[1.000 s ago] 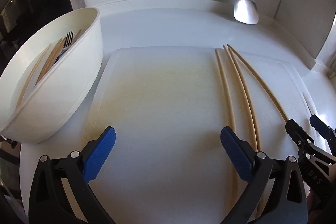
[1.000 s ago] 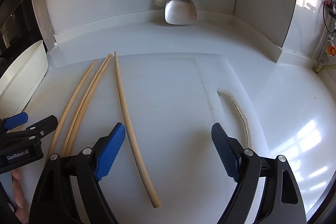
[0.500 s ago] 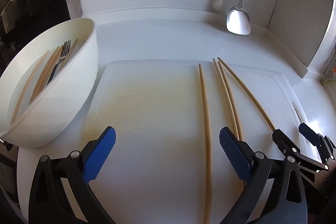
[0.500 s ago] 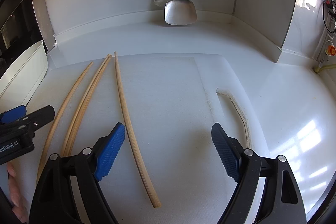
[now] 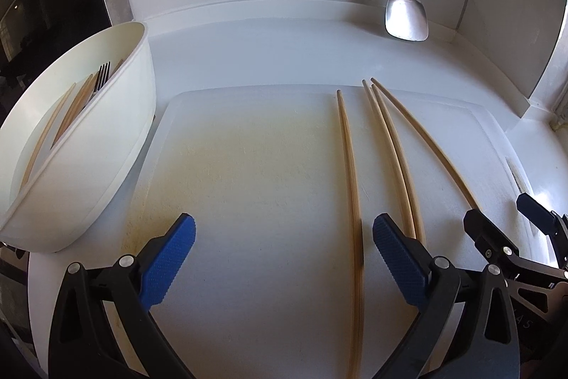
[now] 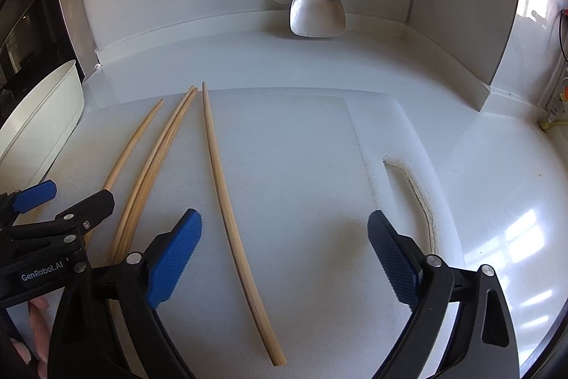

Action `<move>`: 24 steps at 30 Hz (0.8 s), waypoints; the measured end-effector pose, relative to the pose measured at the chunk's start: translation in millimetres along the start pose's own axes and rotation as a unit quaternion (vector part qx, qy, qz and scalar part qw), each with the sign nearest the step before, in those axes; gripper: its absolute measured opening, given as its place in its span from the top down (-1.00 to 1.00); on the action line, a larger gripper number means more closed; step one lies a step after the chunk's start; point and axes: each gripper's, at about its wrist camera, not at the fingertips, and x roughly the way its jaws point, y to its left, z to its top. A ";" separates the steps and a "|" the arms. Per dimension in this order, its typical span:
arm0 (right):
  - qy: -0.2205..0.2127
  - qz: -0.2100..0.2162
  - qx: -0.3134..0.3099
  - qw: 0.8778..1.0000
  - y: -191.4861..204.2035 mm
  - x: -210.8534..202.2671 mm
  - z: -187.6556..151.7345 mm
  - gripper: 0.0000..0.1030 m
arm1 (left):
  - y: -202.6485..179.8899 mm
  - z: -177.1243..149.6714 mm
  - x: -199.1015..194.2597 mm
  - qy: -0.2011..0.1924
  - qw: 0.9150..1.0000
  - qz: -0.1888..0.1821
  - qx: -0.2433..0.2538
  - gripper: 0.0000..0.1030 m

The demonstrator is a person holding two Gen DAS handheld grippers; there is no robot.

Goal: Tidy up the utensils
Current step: 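Lower both open tools around the remaining chopsticks, separating single chopsticks, then close the left tool on one chopstick while the right tool grasps another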

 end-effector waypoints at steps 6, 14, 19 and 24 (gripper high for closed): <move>0.008 0.004 -0.008 1.000 -0.2 3.6 3.9 -0.82 | 2.0 0.0 0.6 0.002 1.000 0.003 -0.005 -0.89; -0.009 0.033 -0.049 0.998 12.0 -4.1 1.6 -0.23 | 3.6 -4.4 -6.0 -0.007 1.000 0.000 -0.002 -0.59; -0.023 0.035 -0.078 0.996 22.2 -7.7 -0.3 0.59 | 2.4 -6.1 -13.1 -0.014 1.000 -0.007 0.005 -0.01; -0.033 0.028 -0.096 0.994 28.4 -10.6 -4.7 0.88 | -2.1 -7.9 -16.9 -0.019 1.000 -0.018 0.015 0.70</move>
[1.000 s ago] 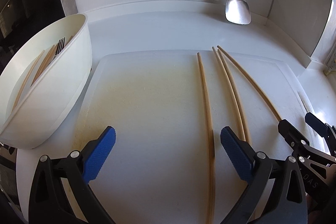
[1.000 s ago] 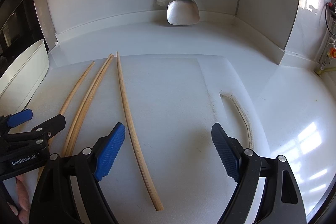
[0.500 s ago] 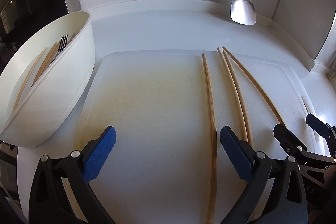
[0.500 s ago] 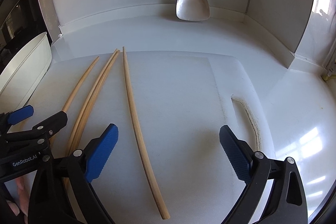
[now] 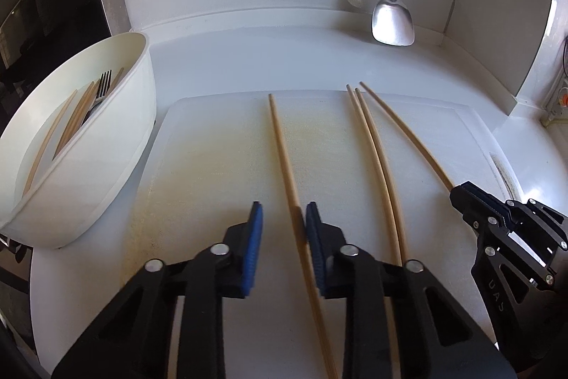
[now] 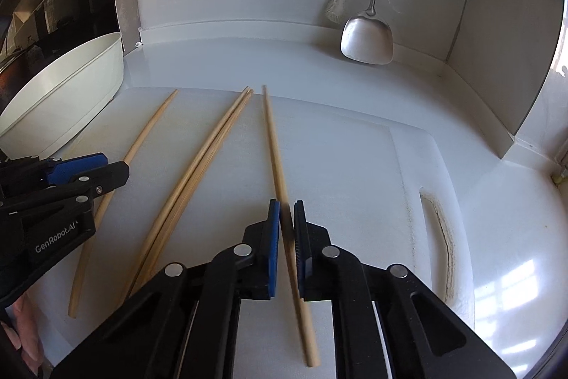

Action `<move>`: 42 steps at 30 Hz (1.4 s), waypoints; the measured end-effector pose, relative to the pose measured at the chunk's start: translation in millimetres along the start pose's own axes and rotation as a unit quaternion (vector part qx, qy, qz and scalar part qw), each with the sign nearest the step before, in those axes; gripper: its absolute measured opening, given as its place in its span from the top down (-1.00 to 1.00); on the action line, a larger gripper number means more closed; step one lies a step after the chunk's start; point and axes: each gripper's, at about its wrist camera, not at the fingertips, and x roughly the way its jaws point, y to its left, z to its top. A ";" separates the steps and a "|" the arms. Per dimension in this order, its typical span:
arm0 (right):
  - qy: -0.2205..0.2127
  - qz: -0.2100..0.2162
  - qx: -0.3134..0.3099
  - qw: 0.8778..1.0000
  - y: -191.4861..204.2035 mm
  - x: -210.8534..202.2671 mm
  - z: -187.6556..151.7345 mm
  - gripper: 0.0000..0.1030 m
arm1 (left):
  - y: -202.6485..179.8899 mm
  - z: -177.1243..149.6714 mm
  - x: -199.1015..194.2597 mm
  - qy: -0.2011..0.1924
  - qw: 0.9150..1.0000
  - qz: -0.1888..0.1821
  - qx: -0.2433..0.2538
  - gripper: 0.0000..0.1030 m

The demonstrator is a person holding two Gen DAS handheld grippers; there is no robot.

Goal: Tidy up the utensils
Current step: 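Close the left tool on one chopstick while the right tool grasps another, then lift and carry both held chopsticks over the white bowl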

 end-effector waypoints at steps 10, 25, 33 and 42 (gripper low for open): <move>0.003 0.035 0.061 0.998 -20.5 -17.5 -12.4 0.88 | 8.6 -8.6 -13.1 0.018 0.998 -0.032 -0.044 0.86; -0.037 0.092 0.068 0.993 -27.6 -107.7 40.5 0.88 | 48.8 15.5 -131.3 -0.008 0.993 -0.022 -0.118 0.86; -0.058 0.161 0.029 0.985 54.3 -119.5 101.5 0.88 | 144.9 35.4 -173.1 -0.042 0.983 0.039 -0.172 0.86; -0.035 0.206 0.012 0.978 191.9 -70.6 158.9 0.88 | 257.2 63.7 -136.1 -0.038 0.984 0.045 -0.169 0.86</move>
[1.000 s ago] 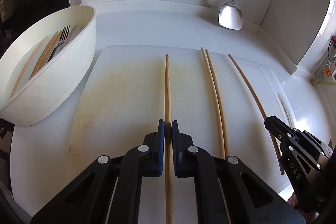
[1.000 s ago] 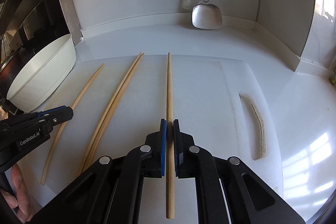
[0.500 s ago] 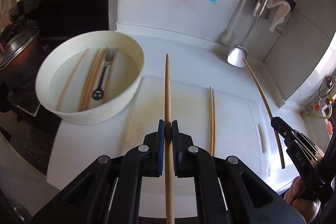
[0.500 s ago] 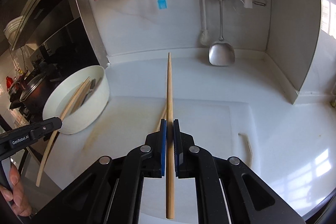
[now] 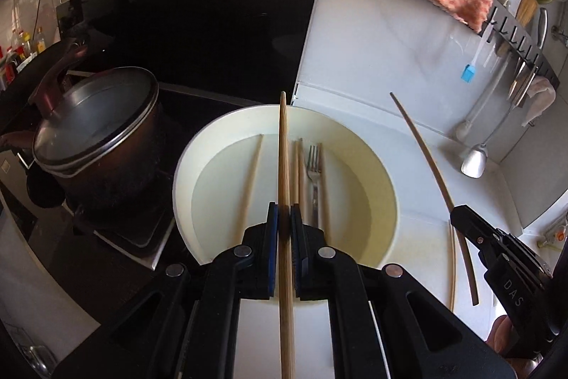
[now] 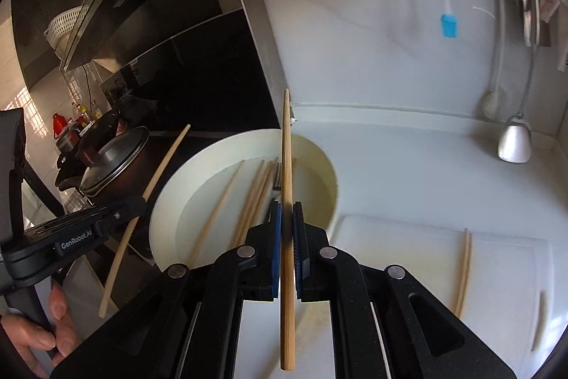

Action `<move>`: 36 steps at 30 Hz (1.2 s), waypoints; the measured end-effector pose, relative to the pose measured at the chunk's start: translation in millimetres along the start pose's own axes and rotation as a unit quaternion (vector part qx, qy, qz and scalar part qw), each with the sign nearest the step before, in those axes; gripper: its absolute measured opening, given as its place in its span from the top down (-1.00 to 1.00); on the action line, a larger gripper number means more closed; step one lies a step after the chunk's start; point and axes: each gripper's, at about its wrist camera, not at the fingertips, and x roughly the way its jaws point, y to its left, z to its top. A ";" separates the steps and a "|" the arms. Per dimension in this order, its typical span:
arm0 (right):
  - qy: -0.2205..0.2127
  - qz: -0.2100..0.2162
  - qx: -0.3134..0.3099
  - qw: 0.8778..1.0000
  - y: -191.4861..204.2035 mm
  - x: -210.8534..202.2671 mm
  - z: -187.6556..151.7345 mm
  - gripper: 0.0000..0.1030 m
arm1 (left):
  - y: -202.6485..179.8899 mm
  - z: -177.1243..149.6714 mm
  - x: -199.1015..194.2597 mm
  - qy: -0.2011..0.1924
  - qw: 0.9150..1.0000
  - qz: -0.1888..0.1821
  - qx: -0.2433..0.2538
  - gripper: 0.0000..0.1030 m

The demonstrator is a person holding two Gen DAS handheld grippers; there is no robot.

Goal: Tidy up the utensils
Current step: 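Lift and carry both held chopsticks over the white bowl, then lower both chopsticks into the bowl and open both tools to release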

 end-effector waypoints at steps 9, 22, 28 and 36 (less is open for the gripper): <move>0.074 -0.014 0.044 0.996 37.4 101.0 12.7 0.88 | 38.4 31.7 83.2 0.070 0.996 -0.036 0.038 0.86; 0.163 -0.018 0.074 0.984 18.5 160.0 6.2 0.88 | 42.4 26.6 144.2 0.138 0.989 -0.036 0.038 0.85; 0.186 -0.014 0.069 0.980 19.0 169.5 2.3 0.88 | 39.0 24.7 149.9 0.151 0.988 -0.024 0.035 0.76; 0.167 -0.019 0.066 0.984 12.9 152.9 4.8 0.74 | 49.4 27.6 132.2 0.129 0.991 -0.006 0.019 -0.12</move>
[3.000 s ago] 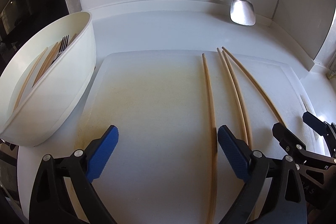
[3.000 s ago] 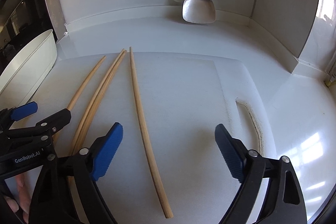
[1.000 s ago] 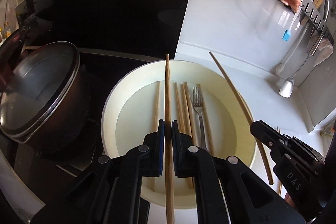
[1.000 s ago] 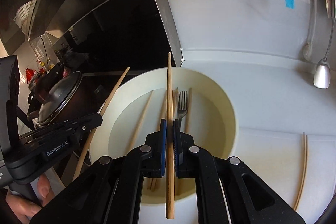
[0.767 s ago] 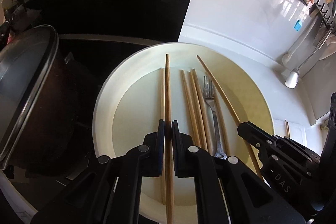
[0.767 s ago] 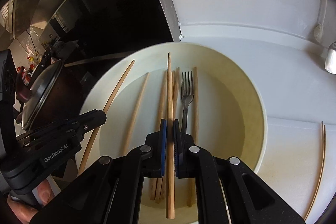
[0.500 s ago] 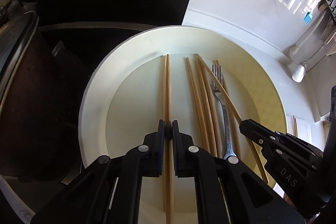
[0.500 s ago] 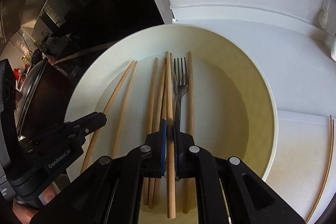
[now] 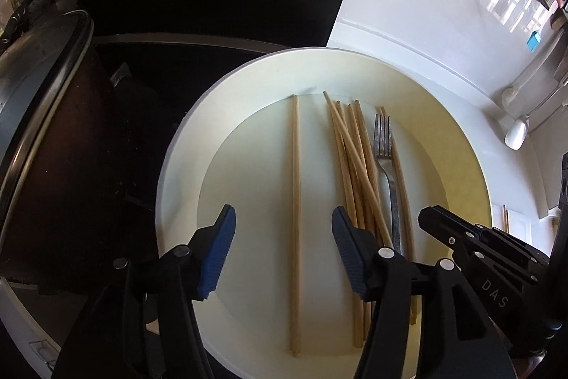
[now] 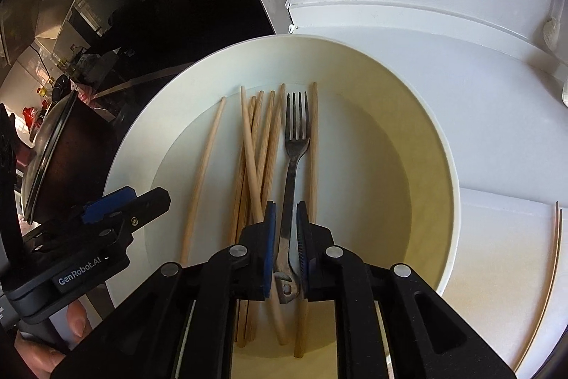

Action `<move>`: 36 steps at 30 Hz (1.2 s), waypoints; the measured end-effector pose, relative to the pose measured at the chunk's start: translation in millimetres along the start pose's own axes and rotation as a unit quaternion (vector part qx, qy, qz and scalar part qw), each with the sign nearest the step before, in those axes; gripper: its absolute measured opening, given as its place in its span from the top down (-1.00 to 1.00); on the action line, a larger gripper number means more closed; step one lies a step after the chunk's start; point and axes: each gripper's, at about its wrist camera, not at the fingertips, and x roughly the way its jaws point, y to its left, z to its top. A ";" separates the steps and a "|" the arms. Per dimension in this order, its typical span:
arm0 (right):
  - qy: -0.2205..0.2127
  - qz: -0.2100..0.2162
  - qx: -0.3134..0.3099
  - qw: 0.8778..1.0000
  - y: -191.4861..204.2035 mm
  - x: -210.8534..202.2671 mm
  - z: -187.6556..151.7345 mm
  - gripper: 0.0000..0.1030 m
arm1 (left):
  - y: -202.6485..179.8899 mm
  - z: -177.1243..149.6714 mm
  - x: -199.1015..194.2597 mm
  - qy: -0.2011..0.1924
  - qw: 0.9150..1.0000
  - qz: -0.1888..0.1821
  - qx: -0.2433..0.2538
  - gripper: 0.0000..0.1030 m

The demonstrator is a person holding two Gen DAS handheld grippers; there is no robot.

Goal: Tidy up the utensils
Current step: 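Lower both chopsticks into the bowl and open both tools to release, then withdraw both open tools from the bowl back over the cutting board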

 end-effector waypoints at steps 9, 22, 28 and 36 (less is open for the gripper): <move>-0.042 0.000 0.003 0.999 -3.3 -36.9 -16.9 0.20 | 7.4 -10.3 -26.3 -0.008 1.000 0.016 -0.006 -0.61; -0.103 -0.058 0.037 0.992 -21.1 -102.1 -65.3 -0.11 | -19.6 -33.0 -68.4 -0.040 0.998 0.004 0.040 -0.86; -0.109 -0.099 0.077 0.986 -51.7 -126.9 -106.6 -0.16 | -58.2 -52.7 -74.0 -0.033 0.996 -0.033 0.079 -0.86; -0.124 -0.147 0.129 0.973 -116.5 -170.5 -159.9 -0.16 | -124.2 -91.2 -79.7 -0.029 0.990 -0.062 0.120 -0.87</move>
